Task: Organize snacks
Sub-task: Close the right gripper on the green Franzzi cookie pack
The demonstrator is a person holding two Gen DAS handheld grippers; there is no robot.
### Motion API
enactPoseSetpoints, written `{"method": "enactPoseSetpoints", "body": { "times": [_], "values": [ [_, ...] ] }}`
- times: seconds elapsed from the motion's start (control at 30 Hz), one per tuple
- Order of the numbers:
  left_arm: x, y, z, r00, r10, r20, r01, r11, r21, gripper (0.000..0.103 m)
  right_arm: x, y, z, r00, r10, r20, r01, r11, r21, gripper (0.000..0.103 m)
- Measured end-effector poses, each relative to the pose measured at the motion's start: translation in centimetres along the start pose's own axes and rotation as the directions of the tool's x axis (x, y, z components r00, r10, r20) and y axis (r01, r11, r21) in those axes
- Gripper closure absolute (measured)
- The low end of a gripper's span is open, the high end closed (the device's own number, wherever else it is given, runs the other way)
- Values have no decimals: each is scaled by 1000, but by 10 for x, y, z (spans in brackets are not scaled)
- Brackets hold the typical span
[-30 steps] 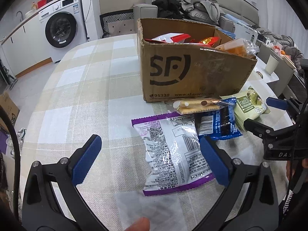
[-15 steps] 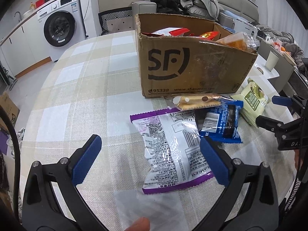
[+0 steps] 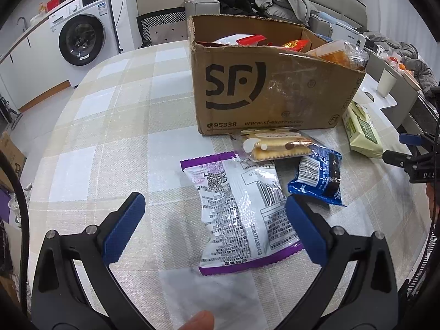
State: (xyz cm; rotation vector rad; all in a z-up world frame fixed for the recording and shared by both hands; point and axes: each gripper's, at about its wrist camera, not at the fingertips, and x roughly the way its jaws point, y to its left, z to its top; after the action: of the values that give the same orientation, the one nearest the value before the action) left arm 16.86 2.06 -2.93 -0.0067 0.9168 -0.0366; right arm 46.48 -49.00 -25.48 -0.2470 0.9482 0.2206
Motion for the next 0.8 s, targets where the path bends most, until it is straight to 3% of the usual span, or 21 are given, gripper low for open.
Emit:
{"method": "enactPoseSetpoints", "body": {
  "times": [0.2,0.33,0.57,0.8],
  "values": [
    [1,0,-2,1000,-22,-11,22,1000,-5,1,-2,12,3,993,114,12,-114,994,3,0],
    [1,-2,-4,998,-63,-20,62,998,-14,1,-2,28,12,988,146,57,-147,989,25,0],
    [4,-4,-3,997,-73,-27,73,997,-21,1,7,61,28,991,93,93,-99,993,65,0],
    [7,-7,-5,995,-94,-36,93,995,-24,1,22,67,36,994,67,91,-77,991,113,0]
  ]
}}
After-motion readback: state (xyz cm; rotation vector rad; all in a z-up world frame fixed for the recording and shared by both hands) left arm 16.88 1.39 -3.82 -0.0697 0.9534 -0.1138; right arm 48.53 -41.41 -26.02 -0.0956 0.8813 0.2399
